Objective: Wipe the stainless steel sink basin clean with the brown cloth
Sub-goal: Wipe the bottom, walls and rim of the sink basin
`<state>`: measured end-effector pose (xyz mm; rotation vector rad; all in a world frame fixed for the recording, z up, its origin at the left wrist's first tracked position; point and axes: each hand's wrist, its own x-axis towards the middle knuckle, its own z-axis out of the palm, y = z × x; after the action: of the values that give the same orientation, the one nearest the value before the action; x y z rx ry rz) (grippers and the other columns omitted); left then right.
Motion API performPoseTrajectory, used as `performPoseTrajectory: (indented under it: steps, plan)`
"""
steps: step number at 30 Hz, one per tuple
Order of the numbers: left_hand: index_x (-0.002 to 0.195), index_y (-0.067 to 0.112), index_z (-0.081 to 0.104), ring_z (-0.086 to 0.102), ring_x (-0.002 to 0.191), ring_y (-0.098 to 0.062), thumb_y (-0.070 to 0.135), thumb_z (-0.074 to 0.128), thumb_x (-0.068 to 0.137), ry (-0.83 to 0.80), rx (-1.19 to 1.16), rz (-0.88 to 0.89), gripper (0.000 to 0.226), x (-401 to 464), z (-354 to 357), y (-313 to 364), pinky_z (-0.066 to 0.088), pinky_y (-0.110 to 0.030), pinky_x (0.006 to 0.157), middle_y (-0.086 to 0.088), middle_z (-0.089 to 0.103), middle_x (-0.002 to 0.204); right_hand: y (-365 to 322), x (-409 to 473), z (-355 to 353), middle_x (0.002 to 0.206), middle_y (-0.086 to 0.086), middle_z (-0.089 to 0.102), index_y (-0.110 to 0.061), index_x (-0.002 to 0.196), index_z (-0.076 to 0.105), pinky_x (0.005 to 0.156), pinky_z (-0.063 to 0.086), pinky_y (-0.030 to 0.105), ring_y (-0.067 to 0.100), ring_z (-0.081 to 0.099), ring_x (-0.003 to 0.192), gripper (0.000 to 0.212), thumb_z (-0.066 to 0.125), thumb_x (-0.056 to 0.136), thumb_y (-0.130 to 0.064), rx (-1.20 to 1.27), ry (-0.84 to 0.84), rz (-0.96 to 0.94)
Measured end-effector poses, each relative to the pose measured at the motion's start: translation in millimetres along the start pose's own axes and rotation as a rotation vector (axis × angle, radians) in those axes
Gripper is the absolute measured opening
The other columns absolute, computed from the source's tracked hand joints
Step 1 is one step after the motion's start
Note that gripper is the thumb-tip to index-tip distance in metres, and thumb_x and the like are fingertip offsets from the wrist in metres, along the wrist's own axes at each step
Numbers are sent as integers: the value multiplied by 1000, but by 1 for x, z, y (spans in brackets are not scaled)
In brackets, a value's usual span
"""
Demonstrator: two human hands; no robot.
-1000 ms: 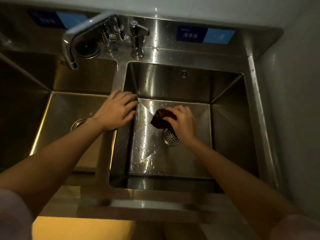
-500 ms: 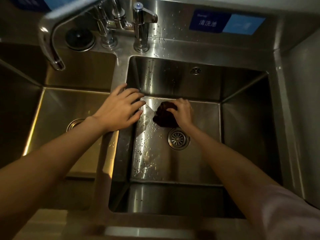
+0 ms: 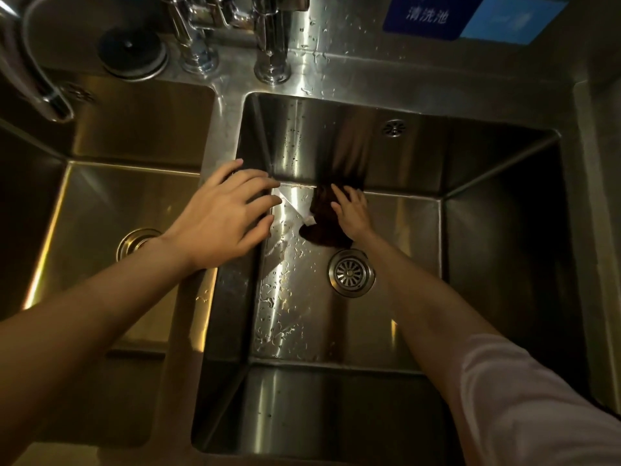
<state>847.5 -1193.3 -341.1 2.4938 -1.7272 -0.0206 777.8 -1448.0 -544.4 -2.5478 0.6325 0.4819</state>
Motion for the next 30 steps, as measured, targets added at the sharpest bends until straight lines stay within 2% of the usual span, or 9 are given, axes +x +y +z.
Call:
performPoseTrajectory:
  steps: [4, 6, 10, 14, 18, 21, 26, 30]
  plan:
    - [113, 10, 67, 54, 119, -27, 33, 37, 95, 26, -15, 19, 42, 1, 1, -1, 26, -47, 110, -10, 63, 122, 8, -1, 11, 160, 4, 10, -32, 151, 22, 120, 7, 51, 31, -2, 148, 52, 35, 101, -42, -175, 41, -52]
    - [113, 11, 67, 54, 119, -26, 33, 37, 95, 27, -16, 27, 42, 1, 1, -1, 25, -47, 111, -9, 63, 122, 13, 3, 12, 161, 5, 2, -37, 151, 18, 118, 3, 55, 33, -9, 148, 59, 40, 98, -50, -174, 46, -83]
    - [111, 14, 69, 54, 120, -25, 32, 36, 96, 25, -16, 53, 41, 1, 2, -1, 25, -46, 111, -6, 65, 121, 25, 9, 23, 162, 1, -5, -43, 150, 11, 118, -2, 57, 39, -16, 145, 73, 42, 88, -67, -164, -77, -185]
    - [112, 14, 70, 56, 119, -26, 32, 38, 97, 11, -8, 62, 40, 2, 2, -2, 28, -49, 109, -5, 66, 120, 33, -1, 40, 161, 4, -5, -45, 150, 6, 118, 2, 58, 41, -12, 145, 78, 37, 84, -75, -267, -40, -231]
    - [112, 14, 70, 56, 119, -25, 32, 38, 97, -1, -1, 55, 39, 1, 2, -2, 28, -49, 109, -4, 66, 121, 32, -24, 66, 161, 9, 7, -45, 149, 13, 117, 8, 57, 43, 1, 145, 70, 36, 88, -70, -352, 50, -258]
    - [111, 15, 70, 56, 119, -24, 32, 38, 96, -11, 6, 62, 39, 2, 1, -2, 27, -49, 109, -3, 66, 120, 30, -19, 66, 159, 8, 15, -45, 148, 22, 117, 12, 57, 43, 7, 144, 64, 38, 90, -66, -296, 78, -254]
    - [111, 16, 70, 56, 119, -23, 32, 39, 97, -18, 10, 62, 38, 1, 0, -1, 27, -49, 110, -1, 66, 119, 15, 5, 57, 159, 5, 13, -44, 147, 24, 118, 11, 55, 41, 5, 144, 60, 38, 92, -63, -217, 85, -190]
    - [110, 17, 70, 56, 119, -23, 33, 39, 96, -36, 11, 54, 38, 1, -2, 0, 26, -49, 110, -1, 66, 119, 8, -26, 86, 159, 6, 17, -42, 147, 26, 117, 15, 55, 41, 7, 145, 59, 37, 93, -62, -171, 146, -123]
